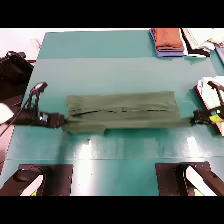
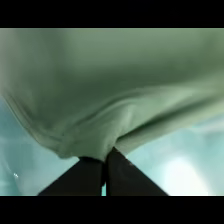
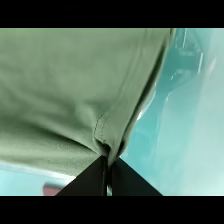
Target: Fold the shirts.
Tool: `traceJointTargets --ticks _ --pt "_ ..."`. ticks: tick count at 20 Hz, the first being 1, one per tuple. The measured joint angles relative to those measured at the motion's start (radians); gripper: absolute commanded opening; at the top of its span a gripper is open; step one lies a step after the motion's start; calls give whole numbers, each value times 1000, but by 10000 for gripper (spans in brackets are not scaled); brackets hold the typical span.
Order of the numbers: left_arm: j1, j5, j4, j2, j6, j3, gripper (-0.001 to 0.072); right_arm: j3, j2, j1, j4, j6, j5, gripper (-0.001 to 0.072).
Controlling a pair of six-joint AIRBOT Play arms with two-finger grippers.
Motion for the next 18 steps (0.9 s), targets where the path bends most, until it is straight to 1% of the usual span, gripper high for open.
traceJointTargets --ticks 4,7,8,9,10,11,12,13,14,15,16,17,18 --pt "3 130 50 -266 36 148 22 157 -220 87 -7 21 -82 16" --pt "4 201 66 -443 55 256 25 275 -380 138 -9 32 -116 21" --pt "4 219 69 -493 60 290 100 312 -425 147 -7 35 -121 95" --pt "4 232 73 -529 62 317 406 350 -469 153 2 39 -124 258" --pt "5 244 75 -555 63 343 595 388 -506 152 21 38 -131 330" --pt "5 253 75 -578 63 366 595 419 -535 145 51 38 -133 355" --pt "5 253 75 -593 63 388 594 448 -561 131 87 30 -134 419" --pt "5 251 74 -603 63 406 593 468 -578 112 122 17 -136 462" --pt "5 240 72 -611 63 423 455 480 -591 90 153 3 -136 479" --pt "4 227 65 -617 63 434 234 483 -601 62 179 -11 -135 546" --pt "3 213 56 -620 63 443 68 480 -607 34 195 -23 -130 564" --pt "3 202 45 -623 63 449 23 466 -613 3 210 -32 -126 564" --pt "3 194 31 -626 63 454 23 447 -617 -27 221 -40 -123 564"
